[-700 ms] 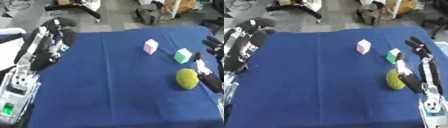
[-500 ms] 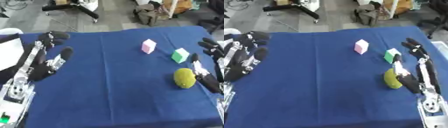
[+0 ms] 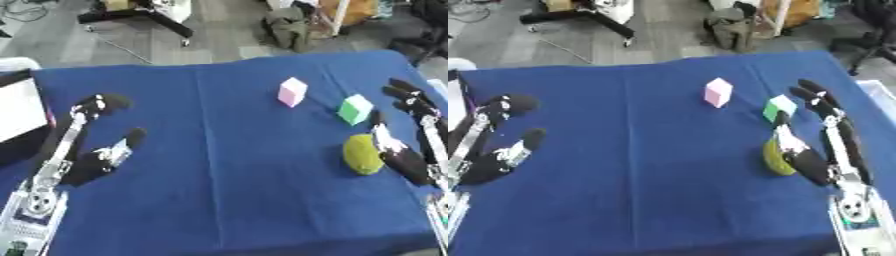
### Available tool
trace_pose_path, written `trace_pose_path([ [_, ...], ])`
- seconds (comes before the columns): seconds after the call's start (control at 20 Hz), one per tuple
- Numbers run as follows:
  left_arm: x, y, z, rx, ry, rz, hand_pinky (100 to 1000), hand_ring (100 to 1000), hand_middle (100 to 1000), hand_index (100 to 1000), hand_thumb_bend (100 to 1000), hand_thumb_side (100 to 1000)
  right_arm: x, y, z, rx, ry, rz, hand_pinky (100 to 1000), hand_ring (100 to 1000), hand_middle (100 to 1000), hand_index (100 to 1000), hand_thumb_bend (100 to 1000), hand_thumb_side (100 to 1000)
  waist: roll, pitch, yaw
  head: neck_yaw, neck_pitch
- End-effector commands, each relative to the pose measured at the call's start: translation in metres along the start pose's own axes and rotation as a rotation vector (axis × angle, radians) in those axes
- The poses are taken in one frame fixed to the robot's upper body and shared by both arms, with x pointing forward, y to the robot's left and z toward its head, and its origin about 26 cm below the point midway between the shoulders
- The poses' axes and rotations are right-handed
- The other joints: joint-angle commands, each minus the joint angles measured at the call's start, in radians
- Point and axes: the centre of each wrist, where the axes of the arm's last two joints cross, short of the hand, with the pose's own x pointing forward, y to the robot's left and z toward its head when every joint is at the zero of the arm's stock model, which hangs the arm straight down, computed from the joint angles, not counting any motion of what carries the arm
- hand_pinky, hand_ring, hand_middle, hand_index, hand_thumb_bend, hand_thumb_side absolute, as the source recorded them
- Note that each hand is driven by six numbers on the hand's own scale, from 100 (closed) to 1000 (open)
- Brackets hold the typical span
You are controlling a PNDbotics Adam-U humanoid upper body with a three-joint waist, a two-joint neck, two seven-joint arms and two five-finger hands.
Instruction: Pick up the objects with one hand, pass them to the other hand, and then place them into the box on the other side of the table.
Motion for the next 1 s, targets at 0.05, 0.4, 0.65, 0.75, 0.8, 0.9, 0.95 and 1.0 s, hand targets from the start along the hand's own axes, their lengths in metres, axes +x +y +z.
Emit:
trace_pose_path([
  [0.05,0.0,0.001,-0.001,0.018,-0.005,0.008,847,882,716,735,521,727,-0.01,-0.011,-0.005,0.073,0.001,0.069,882,958,932,875,100,702,-0.001,-0.009,0.005,-0.014,-0.002],
  [0.4,0.0,-0.003,0.0,0.002,-0.003,0.059,846,880,711,734,509,745,-0.054,-0.026,-0.001,0.292,0.097,0.178,888,976,954,917,135,709,-0.006,-0.011,0.021,-0.01,-0.002],
  [0.65,0.001,-0.005,0.0,-0.018,-0.005,0.076,850,877,709,735,502,758,-0.078,-0.036,0.003,0.385,0.177,0.222,886,970,940,929,131,769,-0.008,-0.011,0.026,-0.013,-0.002],
  [0.75,0.001,-0.005,0.0,-0.022,-0.005,0.079,850,877,709,735,502,761,-0.085,-0.038,0.004,0.416,0.201,0.234,885,965,935,933,131,785,-0.009,-0.011,0.028,-0.014,-0.002],
  [0.8,0.0,-0.005,0.0,-0.023,-0.004,0.082,850,877,709,735,501,763,-0.088,-0.039,0.004,0.431,0.209,0.239,884,963,932,934,132,788,-0.009,-0.011,0.029,-0.015,-0.002],
  [0.9,0.001,-0.005,0.0,-0.026,-0.004,0.086,850,876,708,735,501,766,-0.093,-0.04,0.005,0.462,0.226,0.249,883,958,926,937,135,797,-0.009,-0.011,0.03,-0.019,-0.002],
  [0.95,0.001,-0.006,0.0,-0.028,-0.004,0.088,850,876,708,736,500,767,-0.096,-0.04,0.006,0.477,0.233,0.252,881,955,919,938,137,808,-0.009,-0.011,0.03,-0.02,-0.002],
  [1.0,0.001,-0.006,0.0,-0.031,-0.005,0.089,850,876,708,736,500,768,-0.098,-0.04,0.006,0.495,0.239,0.256,880,953,915,939,139,811,-0.009,-0.011,0.031,-0.021,-0.002],
])
